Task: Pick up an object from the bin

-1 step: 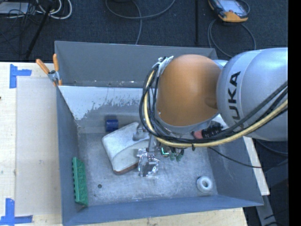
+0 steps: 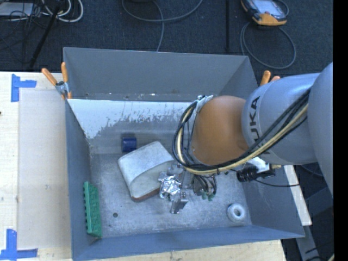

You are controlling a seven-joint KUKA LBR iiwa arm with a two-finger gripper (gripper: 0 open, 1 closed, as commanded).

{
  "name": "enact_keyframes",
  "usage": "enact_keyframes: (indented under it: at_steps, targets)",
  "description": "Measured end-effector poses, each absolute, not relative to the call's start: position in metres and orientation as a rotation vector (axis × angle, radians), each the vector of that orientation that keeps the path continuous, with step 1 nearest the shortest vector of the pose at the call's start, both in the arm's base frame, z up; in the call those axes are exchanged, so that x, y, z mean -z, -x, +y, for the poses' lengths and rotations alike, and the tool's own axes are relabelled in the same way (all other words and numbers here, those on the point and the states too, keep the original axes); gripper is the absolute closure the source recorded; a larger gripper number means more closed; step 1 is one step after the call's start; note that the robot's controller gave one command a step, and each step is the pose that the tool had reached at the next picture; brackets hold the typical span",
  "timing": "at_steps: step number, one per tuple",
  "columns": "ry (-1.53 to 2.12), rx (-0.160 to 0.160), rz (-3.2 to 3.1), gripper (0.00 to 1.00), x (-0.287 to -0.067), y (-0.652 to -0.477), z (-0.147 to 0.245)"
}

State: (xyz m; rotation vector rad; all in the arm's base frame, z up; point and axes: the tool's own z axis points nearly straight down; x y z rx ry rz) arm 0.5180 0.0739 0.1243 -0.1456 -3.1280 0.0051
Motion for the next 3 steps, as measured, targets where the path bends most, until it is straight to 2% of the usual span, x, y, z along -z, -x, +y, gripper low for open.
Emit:
enact_keyframes:
  at_steps: [1,2,3]
  targets:
    - [0.197,0.009,-3.129,0.00,-0.075,-0.572,0.032]
    - [0.200,0.004,-3.146,1.00,-0.077,-0.575,0.030]
    - [0.207,0.001,-3.144,1.00,-0.212,-0.596,0.015]
